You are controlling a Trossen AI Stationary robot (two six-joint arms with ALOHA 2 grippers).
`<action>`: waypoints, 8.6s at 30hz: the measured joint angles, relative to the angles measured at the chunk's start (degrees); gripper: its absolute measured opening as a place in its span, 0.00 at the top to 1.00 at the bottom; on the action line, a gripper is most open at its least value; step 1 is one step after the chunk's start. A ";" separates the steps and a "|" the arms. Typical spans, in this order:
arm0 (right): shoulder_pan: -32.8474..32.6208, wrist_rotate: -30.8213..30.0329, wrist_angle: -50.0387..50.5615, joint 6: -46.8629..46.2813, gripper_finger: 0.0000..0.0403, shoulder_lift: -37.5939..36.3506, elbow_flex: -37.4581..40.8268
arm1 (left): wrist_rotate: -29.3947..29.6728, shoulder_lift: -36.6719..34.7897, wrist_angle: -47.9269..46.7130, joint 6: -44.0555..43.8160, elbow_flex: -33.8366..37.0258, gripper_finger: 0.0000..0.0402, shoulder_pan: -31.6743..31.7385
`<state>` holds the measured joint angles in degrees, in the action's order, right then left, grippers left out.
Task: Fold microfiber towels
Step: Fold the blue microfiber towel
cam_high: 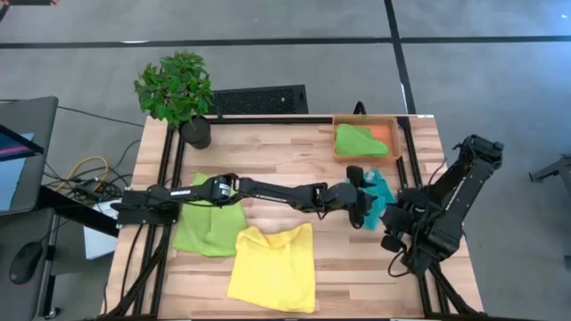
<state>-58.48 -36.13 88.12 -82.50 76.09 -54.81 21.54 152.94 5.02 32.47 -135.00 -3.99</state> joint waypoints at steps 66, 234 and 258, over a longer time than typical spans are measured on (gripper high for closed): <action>-0.11 0.27 -0.83 2.59 0.44 -0.04 -0.04 | -0.89 -4.38 -62.27 -27.59 0.28 0.53 2.15; 45.83 -17.51 -73.82 124.70 0.97 2.97 16.00 | 15.73 -17.48 -84.83 -53.32 0.33 0.53 -15.50; 47.20 -5.11 -54.78 112.23 0.96 2.95 16.00 | 15.71 -17.48 -84.83 -53.73 0.31 0.53 -15.41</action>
<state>-11.29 -41.23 33.33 29.74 79.05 -38.81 37.26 135.46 -79.81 -21.26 -134.69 -19.40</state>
